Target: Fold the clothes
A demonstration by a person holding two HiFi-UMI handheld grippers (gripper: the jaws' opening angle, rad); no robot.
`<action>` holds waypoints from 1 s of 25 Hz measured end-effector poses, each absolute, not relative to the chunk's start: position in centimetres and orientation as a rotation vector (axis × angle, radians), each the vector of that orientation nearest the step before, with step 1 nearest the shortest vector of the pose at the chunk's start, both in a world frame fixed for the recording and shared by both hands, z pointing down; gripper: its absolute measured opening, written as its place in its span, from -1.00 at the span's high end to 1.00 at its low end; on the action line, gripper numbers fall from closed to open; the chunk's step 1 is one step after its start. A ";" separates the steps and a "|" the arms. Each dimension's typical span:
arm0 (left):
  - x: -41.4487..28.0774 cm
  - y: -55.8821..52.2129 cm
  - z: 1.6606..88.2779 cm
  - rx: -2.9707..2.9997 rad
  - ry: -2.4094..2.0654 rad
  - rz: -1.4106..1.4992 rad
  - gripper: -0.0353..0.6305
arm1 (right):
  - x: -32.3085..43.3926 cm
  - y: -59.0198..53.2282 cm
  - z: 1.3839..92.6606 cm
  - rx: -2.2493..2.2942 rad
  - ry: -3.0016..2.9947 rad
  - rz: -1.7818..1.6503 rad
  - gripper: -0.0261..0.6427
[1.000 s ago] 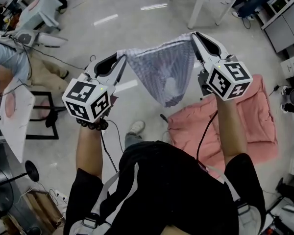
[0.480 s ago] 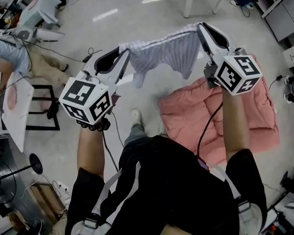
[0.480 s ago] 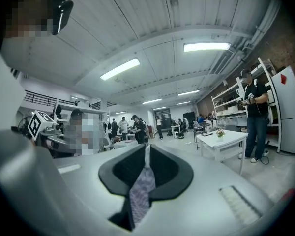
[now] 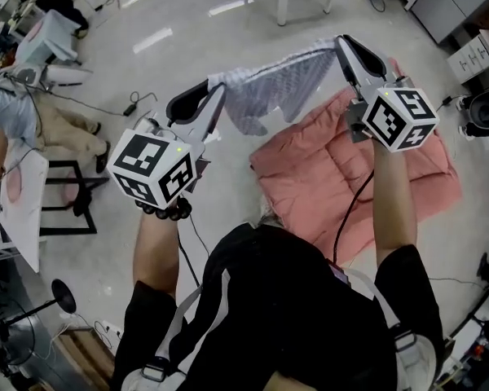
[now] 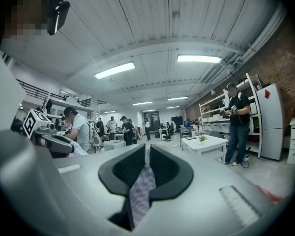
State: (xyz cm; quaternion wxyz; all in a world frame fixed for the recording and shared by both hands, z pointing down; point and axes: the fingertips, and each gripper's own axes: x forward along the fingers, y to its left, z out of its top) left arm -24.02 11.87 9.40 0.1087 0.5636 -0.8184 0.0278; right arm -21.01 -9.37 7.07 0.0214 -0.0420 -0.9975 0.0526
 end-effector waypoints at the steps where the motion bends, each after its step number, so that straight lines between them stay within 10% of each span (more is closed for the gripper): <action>1: -23.0 11.7 9.6 1.672 -2.393 0.066 0.69 | -19.9 -9.6 7.3 -0.104 -3.087 0.162 0.81; 25: 3.6 8.0 17.3 1.514 -2.307 0.078 0.69 | 5.7 -13.2 15.0 -0.234 -2.953 0.232 0.81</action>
